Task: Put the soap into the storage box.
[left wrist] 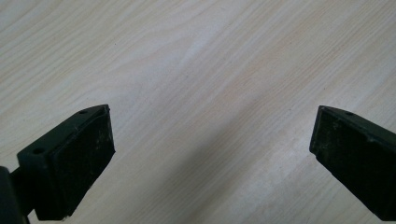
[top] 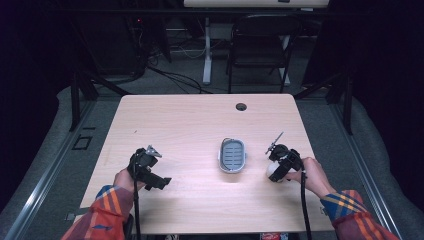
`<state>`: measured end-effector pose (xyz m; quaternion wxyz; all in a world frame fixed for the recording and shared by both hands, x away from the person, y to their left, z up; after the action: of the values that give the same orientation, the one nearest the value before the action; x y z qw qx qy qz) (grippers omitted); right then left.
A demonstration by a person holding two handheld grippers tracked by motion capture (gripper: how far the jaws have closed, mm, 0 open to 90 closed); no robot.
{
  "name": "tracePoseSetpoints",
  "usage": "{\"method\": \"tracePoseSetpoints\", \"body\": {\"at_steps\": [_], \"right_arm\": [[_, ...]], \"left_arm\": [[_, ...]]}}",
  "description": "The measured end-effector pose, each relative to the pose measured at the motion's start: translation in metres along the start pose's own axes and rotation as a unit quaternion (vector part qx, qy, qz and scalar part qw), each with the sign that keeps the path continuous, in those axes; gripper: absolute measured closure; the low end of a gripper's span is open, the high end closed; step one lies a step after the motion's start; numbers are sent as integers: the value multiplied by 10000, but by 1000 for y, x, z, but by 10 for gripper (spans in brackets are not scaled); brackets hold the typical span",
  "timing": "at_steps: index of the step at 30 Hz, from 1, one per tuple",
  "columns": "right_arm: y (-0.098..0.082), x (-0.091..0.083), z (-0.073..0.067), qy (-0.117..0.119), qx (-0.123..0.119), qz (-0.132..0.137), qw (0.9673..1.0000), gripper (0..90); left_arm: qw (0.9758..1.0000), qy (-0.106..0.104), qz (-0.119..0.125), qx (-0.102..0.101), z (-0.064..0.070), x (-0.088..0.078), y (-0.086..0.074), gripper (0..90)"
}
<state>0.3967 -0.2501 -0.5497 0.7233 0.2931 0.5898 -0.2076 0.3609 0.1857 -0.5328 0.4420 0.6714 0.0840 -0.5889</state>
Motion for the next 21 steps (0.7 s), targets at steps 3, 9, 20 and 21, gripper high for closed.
{"method": "tracePoseSetpoints", "body": {"at_steps": [3, 9, 20, 21], "right_arm": [[0, -2, 1, -17, -22, 3, 10000, 234], [1, -6, 1, -46, -33, 24, 10000, 234], [5, -10, 3, -38, -68, 44, 10000, 235], [5, -10, 3, -38, -68, 44, 10000, 235]], "left_arm": [[10000, 34, 10, -1, 0, 0, 0, 0], [10000, 27, 4, 2, 0, 0, 0, 0], [10000, 30, -17, -10, 1, 1, 0, 0], [10000, 30, -17, -10, 1, 1, 0, 0]]}}
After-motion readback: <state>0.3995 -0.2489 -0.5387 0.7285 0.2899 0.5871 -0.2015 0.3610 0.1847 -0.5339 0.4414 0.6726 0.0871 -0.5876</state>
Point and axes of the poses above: each handheld gripper's, and its own axes: x roughly forward along the jaws, y roughly out of its top, z roughly to its right, the point moved 2 cm from there along x, roughly forward along the jaws, and after that the axes turned 5 degrees about -y, right-handed, at the moved point
